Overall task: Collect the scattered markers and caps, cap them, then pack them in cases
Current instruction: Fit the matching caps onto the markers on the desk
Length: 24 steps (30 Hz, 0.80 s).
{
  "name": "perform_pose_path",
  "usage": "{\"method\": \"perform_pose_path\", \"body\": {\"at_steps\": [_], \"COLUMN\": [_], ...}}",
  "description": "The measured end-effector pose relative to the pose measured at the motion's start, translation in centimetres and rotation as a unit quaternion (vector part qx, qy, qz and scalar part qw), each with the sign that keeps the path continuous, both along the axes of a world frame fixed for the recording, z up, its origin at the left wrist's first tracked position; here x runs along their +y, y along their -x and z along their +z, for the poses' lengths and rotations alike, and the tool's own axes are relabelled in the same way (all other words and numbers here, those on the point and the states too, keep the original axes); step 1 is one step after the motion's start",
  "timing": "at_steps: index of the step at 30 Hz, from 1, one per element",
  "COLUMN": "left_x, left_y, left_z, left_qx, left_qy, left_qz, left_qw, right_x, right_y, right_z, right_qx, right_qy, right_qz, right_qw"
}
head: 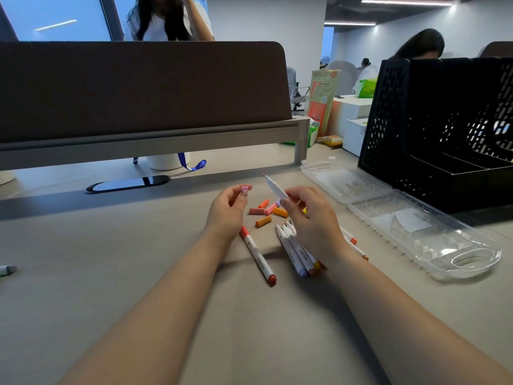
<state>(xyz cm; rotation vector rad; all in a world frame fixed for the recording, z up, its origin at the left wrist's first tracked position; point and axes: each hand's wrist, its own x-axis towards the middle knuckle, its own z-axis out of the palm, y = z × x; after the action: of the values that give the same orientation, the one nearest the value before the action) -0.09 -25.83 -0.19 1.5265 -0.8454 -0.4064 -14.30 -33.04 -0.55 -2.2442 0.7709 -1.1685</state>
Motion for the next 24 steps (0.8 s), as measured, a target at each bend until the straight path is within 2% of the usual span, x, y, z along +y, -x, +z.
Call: {"method": "perform_pose_path", "body": {"at_steps": [3,5,11,18,24], "left_x": [0.3,0.4,0.4,0.4,0.6], "left_y": [-0.2,-0.2,-0.2,-0.4,-0.2], "left_z": [0.2,0.3,0.4,0.1,0.1], "left_qx": [0.151,0.212,0.262,0.226,0.081], "left_qy": [0.064,0.084,0.099,0.088,0.080], "left_qz": [-0.022,-0.032,-0.027,-0.006,0.024], "left_qw": [0.986,0.973,0.959,0.970,0.993], "right_x": [-0.1,0.1,0.5,0.7,1.1], "right_y": [0.0,0.0,0.4,0.2,0.3], "right_z": [-0.2,-0.3,0.1,0.1,0.3], "right_qx": [0.009,0.020,0.067,0.086,0.096], "right_qy": [0.012,0.036,0.092,0.110,0.147], "right_qz": [-0.003,-0.007,-0.049,-0.060,-0.079], "right_qw": [1.000,0.999,0.992,0.988,0.981]}}
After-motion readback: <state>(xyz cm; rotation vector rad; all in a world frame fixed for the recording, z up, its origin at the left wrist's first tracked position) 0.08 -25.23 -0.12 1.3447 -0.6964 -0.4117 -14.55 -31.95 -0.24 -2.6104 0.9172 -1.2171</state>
